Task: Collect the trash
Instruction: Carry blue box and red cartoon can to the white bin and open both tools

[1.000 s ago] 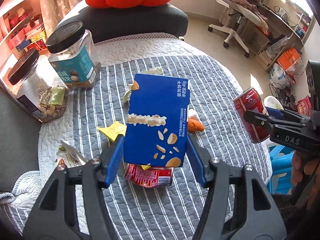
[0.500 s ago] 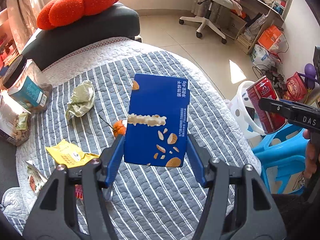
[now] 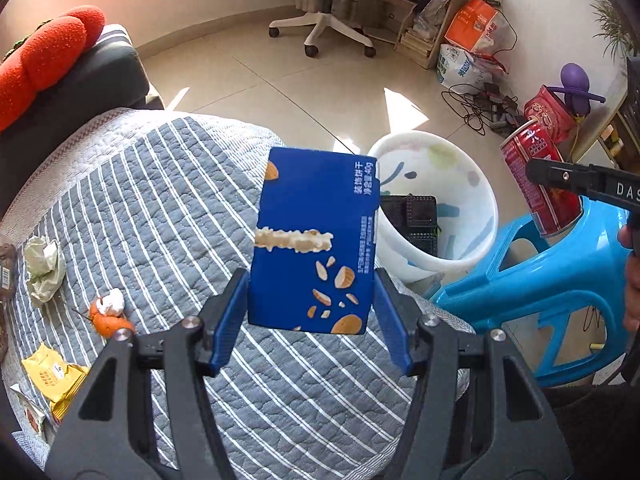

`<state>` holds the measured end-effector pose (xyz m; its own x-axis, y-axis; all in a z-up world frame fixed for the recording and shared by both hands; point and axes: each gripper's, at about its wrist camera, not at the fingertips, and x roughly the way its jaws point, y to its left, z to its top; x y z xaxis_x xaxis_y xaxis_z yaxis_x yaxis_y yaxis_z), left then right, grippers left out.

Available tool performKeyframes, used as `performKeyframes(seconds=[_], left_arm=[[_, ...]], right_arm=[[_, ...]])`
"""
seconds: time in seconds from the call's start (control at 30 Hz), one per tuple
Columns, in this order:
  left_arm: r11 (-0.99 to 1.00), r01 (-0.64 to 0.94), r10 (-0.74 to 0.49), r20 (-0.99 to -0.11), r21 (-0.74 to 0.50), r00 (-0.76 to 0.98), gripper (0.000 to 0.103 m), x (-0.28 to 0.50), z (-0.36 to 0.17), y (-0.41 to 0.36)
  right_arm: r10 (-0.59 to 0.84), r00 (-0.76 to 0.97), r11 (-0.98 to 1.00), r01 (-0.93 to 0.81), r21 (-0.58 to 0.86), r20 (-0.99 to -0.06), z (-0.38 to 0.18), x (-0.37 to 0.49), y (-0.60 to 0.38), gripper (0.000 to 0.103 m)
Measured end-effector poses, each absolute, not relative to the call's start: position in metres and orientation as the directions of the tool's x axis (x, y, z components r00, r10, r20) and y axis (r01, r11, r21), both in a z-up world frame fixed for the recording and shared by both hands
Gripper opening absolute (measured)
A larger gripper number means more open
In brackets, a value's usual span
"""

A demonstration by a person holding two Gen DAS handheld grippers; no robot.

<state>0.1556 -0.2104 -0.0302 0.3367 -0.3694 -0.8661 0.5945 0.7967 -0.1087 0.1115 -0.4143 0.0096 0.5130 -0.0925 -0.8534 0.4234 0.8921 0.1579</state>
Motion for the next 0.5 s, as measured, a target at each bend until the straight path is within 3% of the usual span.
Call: performKeyframes(seconds=[0.43,0.47,0.5], left_arm=[[0.698,0.706,-0.444,-0.847,-0.122,0.293,0.063,0.153,-0.046,-0.322],[0.693,0.709,-0.463,-0.834,-0.130,0.300,0.069,0.154,-0.044,-0.323],[0.695,0.707,-0.467,-0.830,-0.130,0.306,0.086,0.156,-0.044,-0.322]], right_arm=[[-0.112,0.473,0.821,0.540,0.187,-0.874,-0.005,0.066,-0.489,0.058],[-0.111,0.472,0.818,0.544,0.189,-0.875,-0.006,0.064,-0.492,0.058],[-0.111,0.470,0.814,0.548,0.191,-0.875,-0.007,0.063,-0.494,0.058]])
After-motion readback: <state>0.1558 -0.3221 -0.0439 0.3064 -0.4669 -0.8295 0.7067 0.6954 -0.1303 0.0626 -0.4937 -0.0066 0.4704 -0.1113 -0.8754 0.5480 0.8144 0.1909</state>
